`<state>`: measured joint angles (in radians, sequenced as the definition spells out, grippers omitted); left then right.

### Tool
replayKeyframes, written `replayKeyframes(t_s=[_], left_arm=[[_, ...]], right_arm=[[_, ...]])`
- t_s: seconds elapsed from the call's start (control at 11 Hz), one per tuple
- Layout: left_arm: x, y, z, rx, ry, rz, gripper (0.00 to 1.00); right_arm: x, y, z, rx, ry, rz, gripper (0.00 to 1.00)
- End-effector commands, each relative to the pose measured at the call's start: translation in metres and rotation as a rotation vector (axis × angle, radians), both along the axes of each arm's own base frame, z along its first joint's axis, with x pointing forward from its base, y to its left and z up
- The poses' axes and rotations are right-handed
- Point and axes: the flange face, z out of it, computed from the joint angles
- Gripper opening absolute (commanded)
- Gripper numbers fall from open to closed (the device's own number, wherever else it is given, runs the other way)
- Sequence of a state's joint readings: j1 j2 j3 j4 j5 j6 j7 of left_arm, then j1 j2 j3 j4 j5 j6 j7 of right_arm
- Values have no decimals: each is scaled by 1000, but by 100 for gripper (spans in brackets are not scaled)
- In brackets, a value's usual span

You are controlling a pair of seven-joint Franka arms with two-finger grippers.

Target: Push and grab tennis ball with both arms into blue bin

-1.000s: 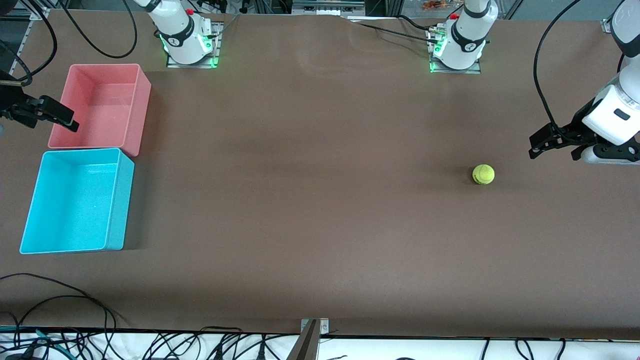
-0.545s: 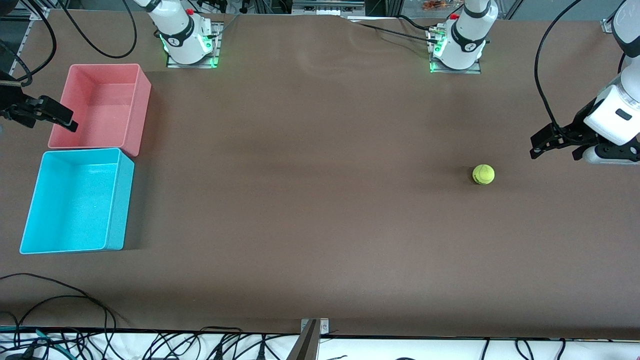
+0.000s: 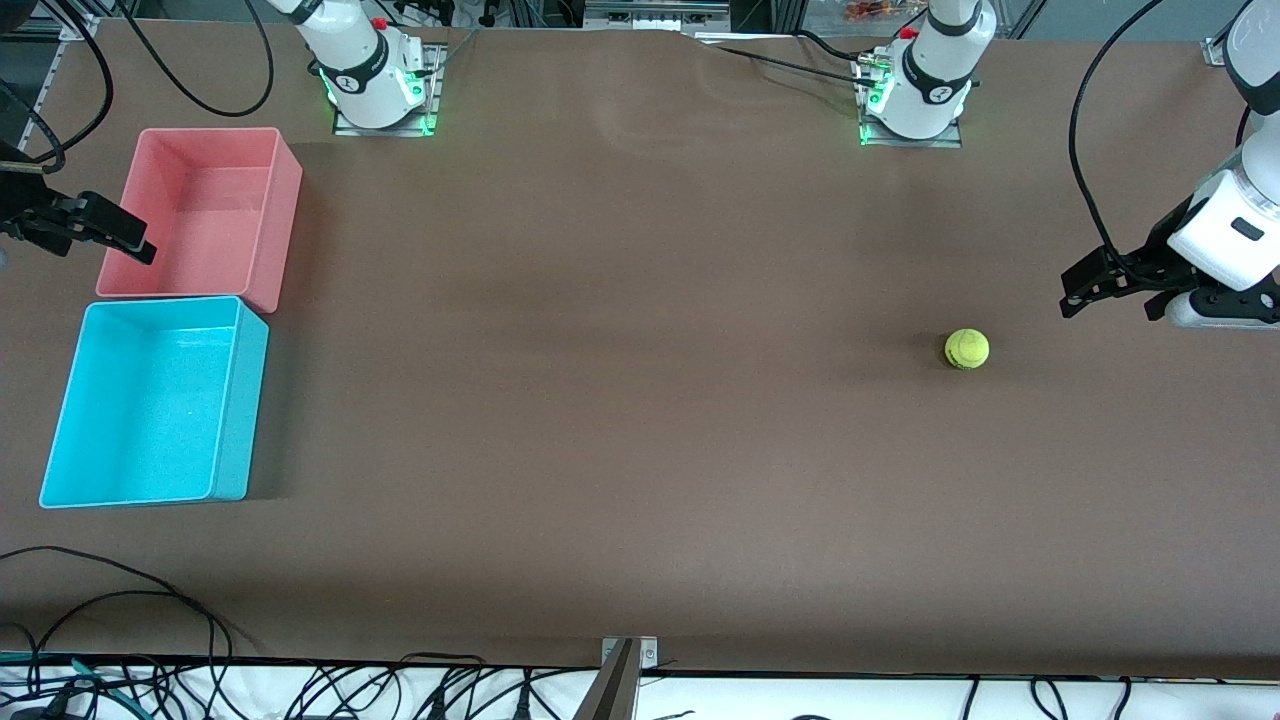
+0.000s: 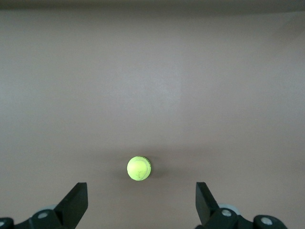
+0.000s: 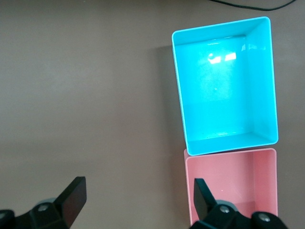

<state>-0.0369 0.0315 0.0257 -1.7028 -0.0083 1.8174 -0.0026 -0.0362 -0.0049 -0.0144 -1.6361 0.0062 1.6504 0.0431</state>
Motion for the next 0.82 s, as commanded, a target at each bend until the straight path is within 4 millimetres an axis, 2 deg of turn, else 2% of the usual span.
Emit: replayKeyframes(t_s=[0.0,0.73], left_arm=[[-3,3,8,-3,5,-6,100],[-2,3,6,-3,8,-6,100]], right_arm=[[2,-1,5,-14,3,-13,100],[2,-1,5,-14,3,-14,100]])
